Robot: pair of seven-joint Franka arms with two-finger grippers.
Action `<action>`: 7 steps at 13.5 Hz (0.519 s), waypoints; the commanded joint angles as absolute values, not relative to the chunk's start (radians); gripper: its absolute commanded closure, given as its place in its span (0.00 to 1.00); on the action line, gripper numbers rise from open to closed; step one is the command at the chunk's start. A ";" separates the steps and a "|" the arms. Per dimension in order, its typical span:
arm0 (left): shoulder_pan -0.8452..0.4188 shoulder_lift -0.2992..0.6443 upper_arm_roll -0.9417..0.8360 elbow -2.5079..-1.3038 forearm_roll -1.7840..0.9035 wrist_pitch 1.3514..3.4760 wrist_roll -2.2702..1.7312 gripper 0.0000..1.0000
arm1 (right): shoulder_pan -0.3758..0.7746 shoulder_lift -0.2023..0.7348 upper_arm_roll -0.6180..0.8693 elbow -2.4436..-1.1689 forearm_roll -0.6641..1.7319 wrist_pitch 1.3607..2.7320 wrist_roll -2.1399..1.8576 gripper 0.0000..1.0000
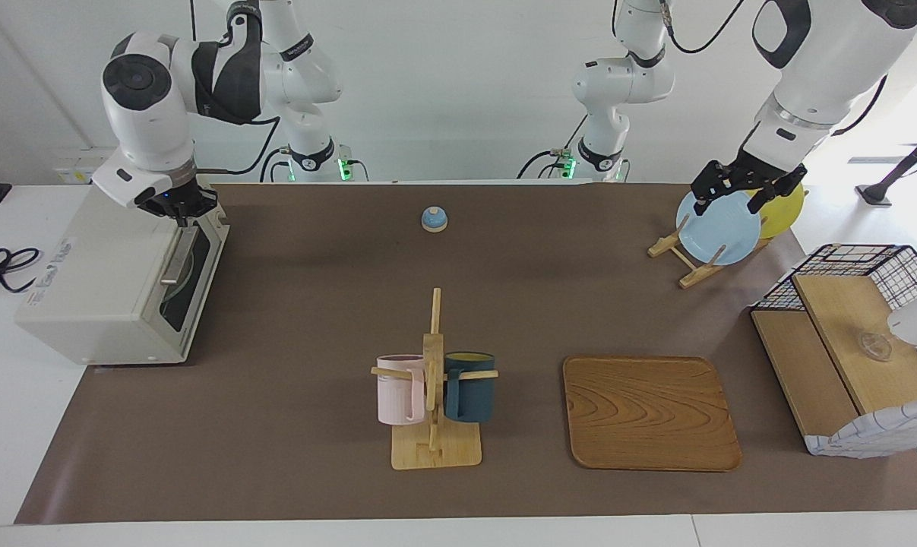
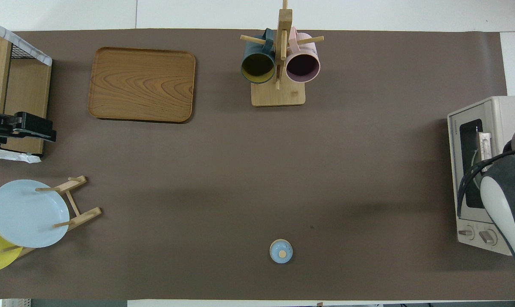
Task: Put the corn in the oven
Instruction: 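Push the oven door shut with the right gripper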
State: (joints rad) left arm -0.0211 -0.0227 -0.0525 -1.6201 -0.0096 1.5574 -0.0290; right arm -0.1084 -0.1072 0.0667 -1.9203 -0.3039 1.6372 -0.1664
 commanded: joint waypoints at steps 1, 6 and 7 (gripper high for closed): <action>-0.008 -0.044 -0.060 -1.641 -0.021 1.562 -0.023 0.00 | -0.065 -0.026 0.071 -1.716 -0.226 1.499 -0.164 1.00; -0.008 -0.044 -0.060 -1.641 -0.021 1.562 -0.023 0.00 | -0.063 0.006 0.058 -1.582 -0.031 1.388 -0.101 0.00; -0.008 -0.044 -0.060 -1.641 -0.021 1.562 -0.025 0.00 | -0.060 0.005 0.058 -1.580 -0.032 1.391 -0.094 0.00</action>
